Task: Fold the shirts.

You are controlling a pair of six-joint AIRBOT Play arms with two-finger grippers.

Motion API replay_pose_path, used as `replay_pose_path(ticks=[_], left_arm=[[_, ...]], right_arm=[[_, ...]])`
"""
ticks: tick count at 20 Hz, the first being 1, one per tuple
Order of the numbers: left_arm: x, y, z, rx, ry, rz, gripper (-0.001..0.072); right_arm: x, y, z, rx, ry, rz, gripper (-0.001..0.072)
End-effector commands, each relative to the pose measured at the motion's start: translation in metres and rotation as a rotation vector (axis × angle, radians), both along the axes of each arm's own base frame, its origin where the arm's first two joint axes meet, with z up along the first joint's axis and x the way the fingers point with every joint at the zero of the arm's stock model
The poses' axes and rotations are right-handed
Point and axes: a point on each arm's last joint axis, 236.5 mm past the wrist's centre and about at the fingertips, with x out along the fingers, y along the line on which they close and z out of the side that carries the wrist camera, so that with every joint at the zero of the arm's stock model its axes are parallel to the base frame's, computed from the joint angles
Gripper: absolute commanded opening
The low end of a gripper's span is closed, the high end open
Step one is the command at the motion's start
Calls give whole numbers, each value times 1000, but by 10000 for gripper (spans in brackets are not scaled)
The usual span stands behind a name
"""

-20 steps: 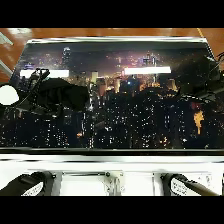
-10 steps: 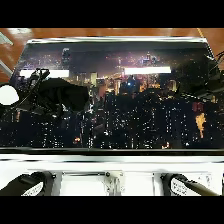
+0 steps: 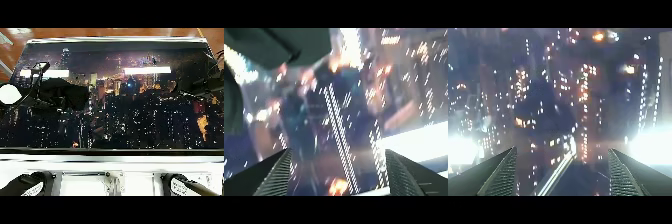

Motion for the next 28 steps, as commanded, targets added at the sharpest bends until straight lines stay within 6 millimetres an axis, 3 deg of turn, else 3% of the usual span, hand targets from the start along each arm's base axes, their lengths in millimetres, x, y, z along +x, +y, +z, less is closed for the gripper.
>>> replay_pose_path(ticks=[1,5,8,10,13,17,19,23,28], left_arm=[[14,-6,5,-41,-48,22,706],[18,-7,-3,-42,-31,34,704],[6,-10,-19,-43,65,59,704],[30,1,-23,-2,-1,81,705],[88,40,-30,0,-86,202,712],[133,129,-87,23,81,433,714],[148,158,-117,1,144,523,715],[183,156,-157,-79,157,528,716],[193,152,-195,-70,209,520,709]], right_arm=[[5,0,1,-3,-21,-1,693],[4,-2,1,-12,-18,-2,693],[0,-1,-1,-8,0,3,693],[-3,0,-1,-4,11,7,693],[-5,2,-2,9,25,-8,693],[-5,3,-2,16,26,-13,693],[-4,2,-1,18,27,-20,693],[-4,2,-1,17,27,-20,693],[-2,2,-1,17,18,-23,693]])
